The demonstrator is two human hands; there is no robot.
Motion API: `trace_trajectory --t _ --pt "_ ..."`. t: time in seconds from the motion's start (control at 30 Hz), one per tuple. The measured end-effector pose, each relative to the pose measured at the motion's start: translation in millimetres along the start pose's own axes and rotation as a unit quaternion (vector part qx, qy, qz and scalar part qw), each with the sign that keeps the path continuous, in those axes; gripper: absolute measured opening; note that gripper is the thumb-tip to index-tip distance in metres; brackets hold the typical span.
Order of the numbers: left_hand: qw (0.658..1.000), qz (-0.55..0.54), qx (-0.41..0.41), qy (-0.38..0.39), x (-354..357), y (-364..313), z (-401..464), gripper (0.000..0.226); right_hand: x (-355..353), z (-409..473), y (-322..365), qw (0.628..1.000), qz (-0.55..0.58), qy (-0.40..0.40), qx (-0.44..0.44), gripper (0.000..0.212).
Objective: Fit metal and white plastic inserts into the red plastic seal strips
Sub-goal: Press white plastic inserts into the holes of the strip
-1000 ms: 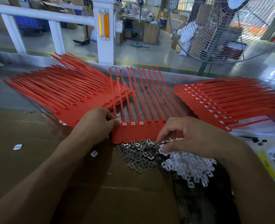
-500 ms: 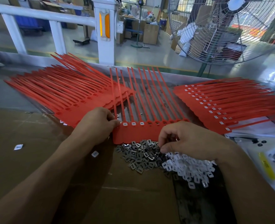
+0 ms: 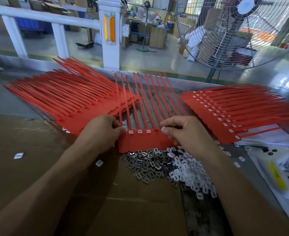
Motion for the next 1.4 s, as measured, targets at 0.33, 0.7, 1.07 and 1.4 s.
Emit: trace_trajectory --t 0.33,0.7,1.07,1.4 --pt "1.000 -0.007 0.002 -0.001 0 -1 0 0.016 16 19 -2 0.996 -0.085 -0.039 0.004 0.009" --pt "1.000 0.002 0.001 -0.002 0 -1 -1 0.016 23 4 17 0.984 -0.156 0.060 -0.057 0.007" --pt "1.000 0.011 0.006 0.001 0 -1 -1 0.015 34 -2 33 0.955 -0.257 0.122 -0.082 0.014" --pt "1.000 -0.002 0.002 0.005 -1 -2 -2 0.015 14 2 21 0.997 -0.068 -0.004 -0.047 0.009"
Point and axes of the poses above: each hand's wrist, its own z-axis towards the middle knuckle, its own x-axis out of the palm, y = z × x, the point moved 4 cm from there along z, towards the middle knuckle, and after that the axes turned 8 degrees about -z, right-handed, at the moved point
